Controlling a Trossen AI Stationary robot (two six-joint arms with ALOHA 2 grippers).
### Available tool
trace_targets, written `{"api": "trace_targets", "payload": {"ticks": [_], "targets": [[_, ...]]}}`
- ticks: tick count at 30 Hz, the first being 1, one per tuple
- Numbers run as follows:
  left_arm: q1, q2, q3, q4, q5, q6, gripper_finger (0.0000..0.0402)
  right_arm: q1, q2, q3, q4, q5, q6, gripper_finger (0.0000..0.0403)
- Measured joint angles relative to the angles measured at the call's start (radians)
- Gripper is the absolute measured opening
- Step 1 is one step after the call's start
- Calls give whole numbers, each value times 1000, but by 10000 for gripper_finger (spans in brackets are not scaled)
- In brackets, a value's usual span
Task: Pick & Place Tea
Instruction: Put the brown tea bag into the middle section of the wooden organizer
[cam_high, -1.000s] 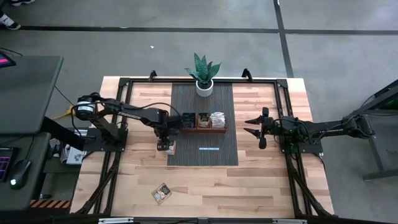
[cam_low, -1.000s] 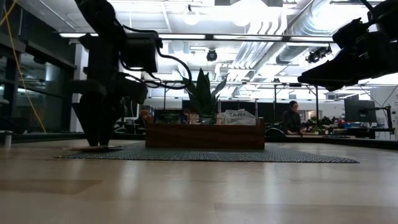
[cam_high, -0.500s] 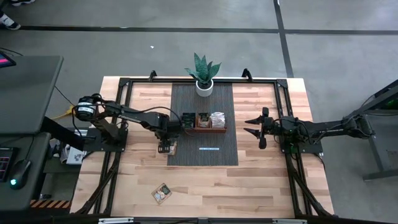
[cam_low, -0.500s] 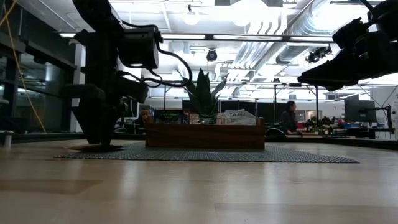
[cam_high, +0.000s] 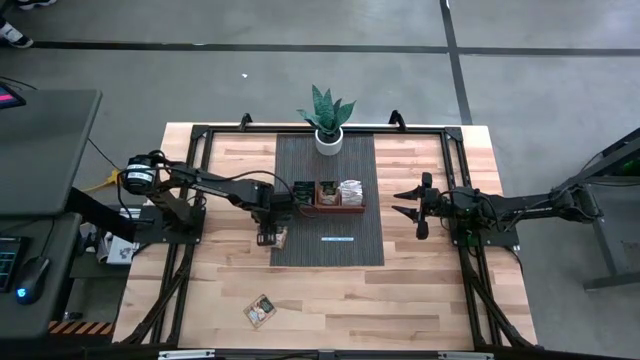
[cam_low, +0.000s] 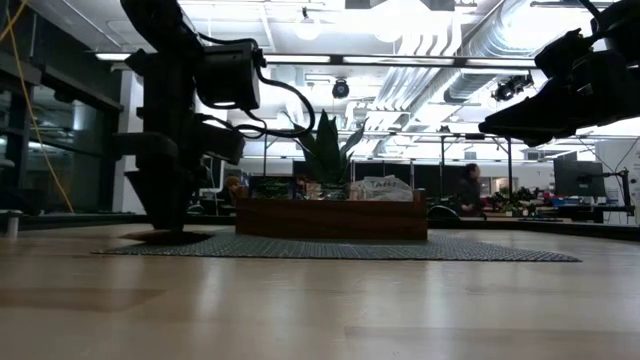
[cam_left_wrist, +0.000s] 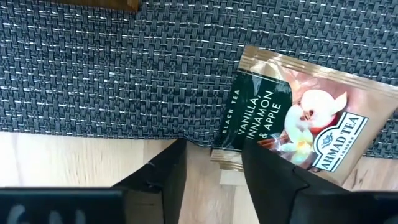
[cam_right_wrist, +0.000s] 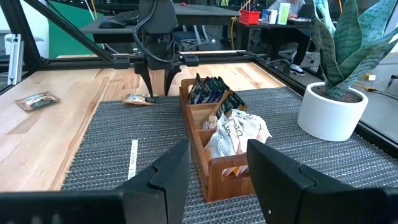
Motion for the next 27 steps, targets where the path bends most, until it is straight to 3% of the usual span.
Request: {"api": "trace_targets", "payload": {"ticks": [9,18,27], "targets": [[0,4,0,-19,3,-47,91,0,0,0,0,0,0,154],[0,6,0,-82,22,-79,7,0,0,0,0,0,0,155],[1,4,7,-138,56,-86,0,0,0,0,0,0,0,158]]}}
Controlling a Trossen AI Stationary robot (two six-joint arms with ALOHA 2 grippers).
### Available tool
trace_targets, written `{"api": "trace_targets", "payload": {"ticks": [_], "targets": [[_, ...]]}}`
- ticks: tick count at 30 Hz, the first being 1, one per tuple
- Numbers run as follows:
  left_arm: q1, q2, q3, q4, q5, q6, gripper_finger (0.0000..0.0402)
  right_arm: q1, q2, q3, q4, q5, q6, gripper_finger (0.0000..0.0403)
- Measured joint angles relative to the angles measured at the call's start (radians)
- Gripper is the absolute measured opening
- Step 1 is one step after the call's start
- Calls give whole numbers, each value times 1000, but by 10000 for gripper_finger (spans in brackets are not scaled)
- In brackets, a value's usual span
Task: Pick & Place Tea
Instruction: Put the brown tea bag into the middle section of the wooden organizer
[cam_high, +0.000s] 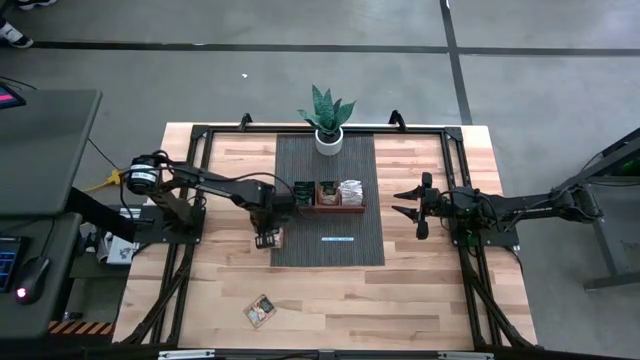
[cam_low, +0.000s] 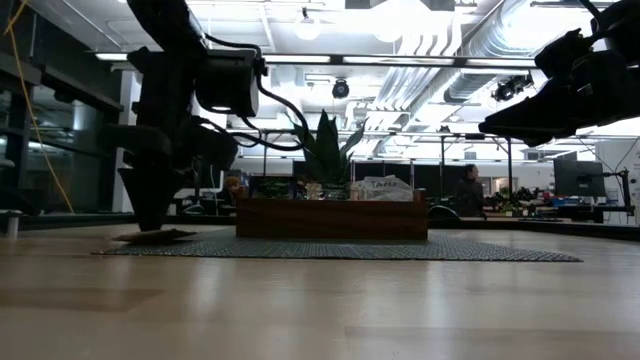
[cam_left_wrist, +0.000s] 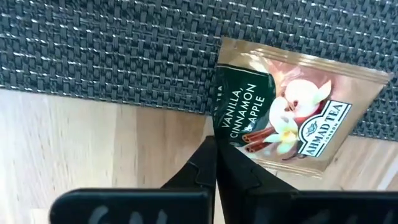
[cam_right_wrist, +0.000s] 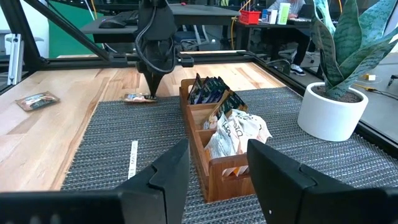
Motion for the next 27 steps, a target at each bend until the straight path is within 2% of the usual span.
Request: {"api": "trace_targets", "payload": {"ticks": [3,6,11,20,23,27], "targets": [[-1,-6,31,-51,-11,0,0,0,0,0,0,0,0,155],[-5,-14,71,-184,-36,0,0,0,0,0,0,0,0,154],[-1,-26,149,-237,-103,-1,0,0,0,0,0,0,0,157],[-9,-28,238,-271,-111,8,0,0,0,0,0,0,0,154],[-21,-28,279,-325,-150,8,0,0,0,0,0,0,0,156],[-50,-28,354,-341,-255,4,0,0,0,0,0,0,0,158]]}}
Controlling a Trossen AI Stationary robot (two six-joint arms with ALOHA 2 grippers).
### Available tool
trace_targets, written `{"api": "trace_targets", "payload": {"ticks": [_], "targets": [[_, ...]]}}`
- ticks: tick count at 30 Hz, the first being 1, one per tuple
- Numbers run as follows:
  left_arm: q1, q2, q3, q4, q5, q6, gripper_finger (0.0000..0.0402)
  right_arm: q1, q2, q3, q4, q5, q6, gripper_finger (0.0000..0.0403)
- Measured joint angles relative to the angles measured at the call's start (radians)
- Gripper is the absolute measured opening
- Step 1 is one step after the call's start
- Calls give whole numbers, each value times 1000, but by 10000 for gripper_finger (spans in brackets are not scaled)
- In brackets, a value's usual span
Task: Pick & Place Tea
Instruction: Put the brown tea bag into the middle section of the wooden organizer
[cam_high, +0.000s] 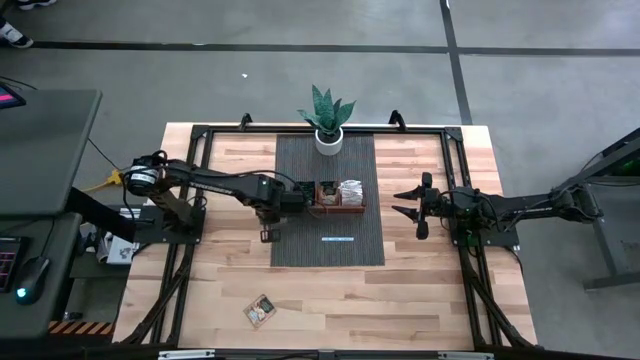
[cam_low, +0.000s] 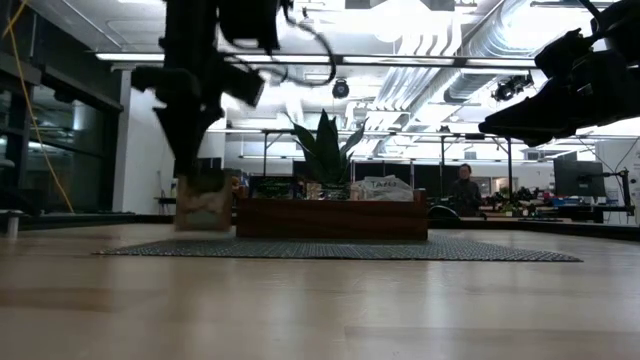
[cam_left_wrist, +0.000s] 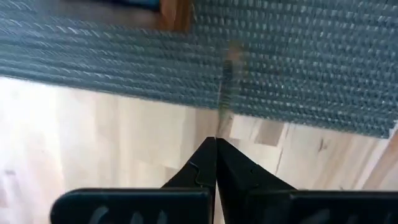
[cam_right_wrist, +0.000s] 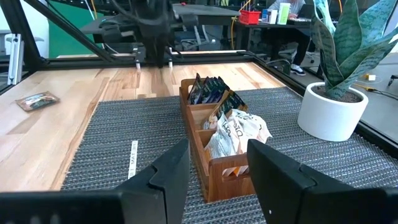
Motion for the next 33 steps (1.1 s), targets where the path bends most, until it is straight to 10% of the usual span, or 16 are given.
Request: {"api": "trace_targets", "payload": {"ticks": [33], "targets": [[-53,-3,253,-43,-97,79,0,0,0,0,0,0,0,154]]}}
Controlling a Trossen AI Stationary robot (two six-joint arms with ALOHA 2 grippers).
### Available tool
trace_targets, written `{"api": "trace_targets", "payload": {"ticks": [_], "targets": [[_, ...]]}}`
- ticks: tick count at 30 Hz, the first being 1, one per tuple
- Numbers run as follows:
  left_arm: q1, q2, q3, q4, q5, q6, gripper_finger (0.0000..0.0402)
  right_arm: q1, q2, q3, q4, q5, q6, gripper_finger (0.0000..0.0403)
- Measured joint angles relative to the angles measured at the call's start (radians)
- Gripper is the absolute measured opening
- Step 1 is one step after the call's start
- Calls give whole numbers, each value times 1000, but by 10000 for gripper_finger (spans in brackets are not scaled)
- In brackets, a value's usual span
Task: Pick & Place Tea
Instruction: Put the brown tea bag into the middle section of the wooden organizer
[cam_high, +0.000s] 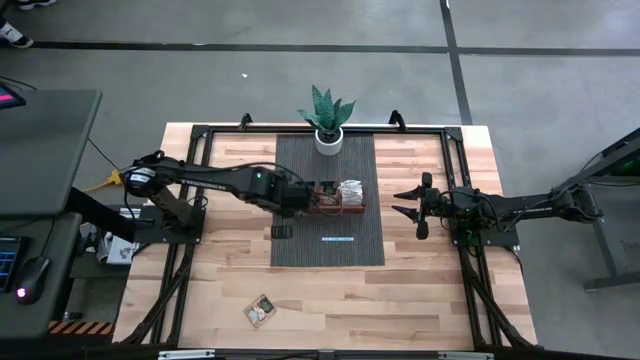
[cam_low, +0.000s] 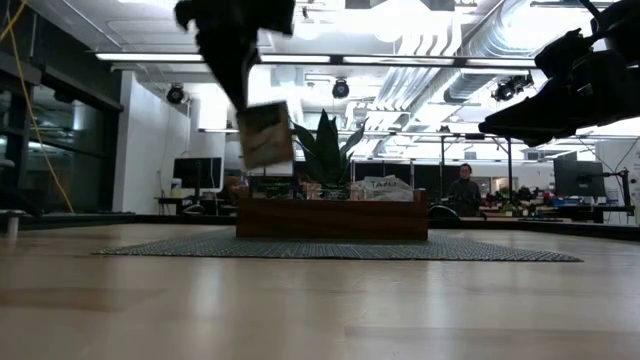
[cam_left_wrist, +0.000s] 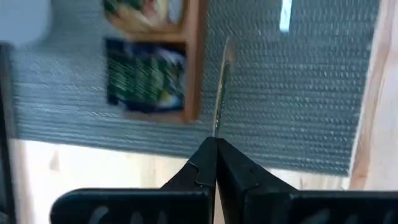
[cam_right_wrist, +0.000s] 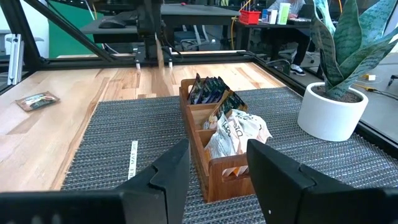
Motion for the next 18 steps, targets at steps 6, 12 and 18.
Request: {"api": "trace_targets", "payload": {"ticks": [6,12,18], "targets": [[-1,37,158,-10,-11,57,0,0,0,0,0,0,0,158],[8,159,331,-31,-14,101,0,0,0,0,0,0,0,154],[20,277,461,-32,3,144,0,0,0,0,0,0,0,154]]}}
